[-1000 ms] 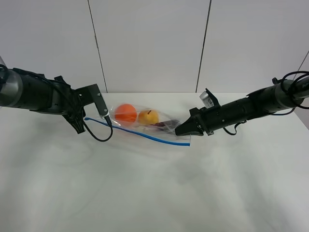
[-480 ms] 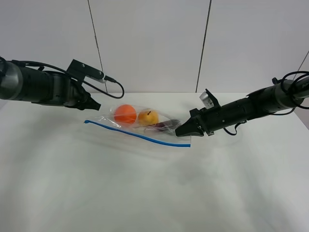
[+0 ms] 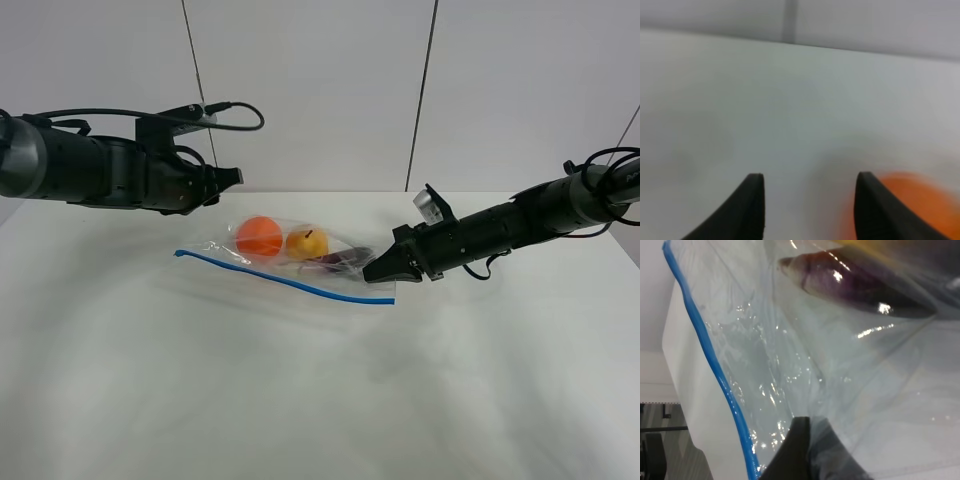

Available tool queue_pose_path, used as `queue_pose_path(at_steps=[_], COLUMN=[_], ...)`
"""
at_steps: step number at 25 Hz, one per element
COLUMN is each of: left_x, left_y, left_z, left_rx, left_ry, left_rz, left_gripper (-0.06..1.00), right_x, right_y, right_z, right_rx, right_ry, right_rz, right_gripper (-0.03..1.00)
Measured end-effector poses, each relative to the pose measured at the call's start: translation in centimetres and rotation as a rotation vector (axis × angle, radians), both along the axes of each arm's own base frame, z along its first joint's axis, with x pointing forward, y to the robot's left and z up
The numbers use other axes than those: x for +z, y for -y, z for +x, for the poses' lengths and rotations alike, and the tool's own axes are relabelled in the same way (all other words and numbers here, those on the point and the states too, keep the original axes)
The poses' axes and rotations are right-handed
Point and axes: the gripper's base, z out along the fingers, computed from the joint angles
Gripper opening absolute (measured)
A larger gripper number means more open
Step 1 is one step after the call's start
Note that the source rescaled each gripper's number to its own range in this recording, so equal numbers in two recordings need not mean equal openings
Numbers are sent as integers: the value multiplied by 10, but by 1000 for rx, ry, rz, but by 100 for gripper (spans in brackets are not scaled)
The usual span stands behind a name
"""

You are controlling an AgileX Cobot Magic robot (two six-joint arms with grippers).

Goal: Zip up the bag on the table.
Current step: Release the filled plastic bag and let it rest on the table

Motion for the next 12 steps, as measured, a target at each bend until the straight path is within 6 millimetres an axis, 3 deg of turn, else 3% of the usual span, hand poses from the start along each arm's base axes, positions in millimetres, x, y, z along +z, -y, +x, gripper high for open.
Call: queue_pose_path(at_steps=[6, 9, 12], left_x=[8, 20, 33], left_y=[15, 13, 8], left_z=[0, -5, -13], left_rx=[-24, -120, -293], left_ry=[-139, -251, -319], left_rz=[-772, -1054, -1214], left_gripper=[54, 54, 54], right_x=[0, 0, -1], right_y=[0, 0, 0], right_z=[0, 0, 0], right_rx=[2, -1, -2], right_ry=[0, 2, 4], right_rz=[-3, -6, -8], right_gripper=[0, 0, 0])
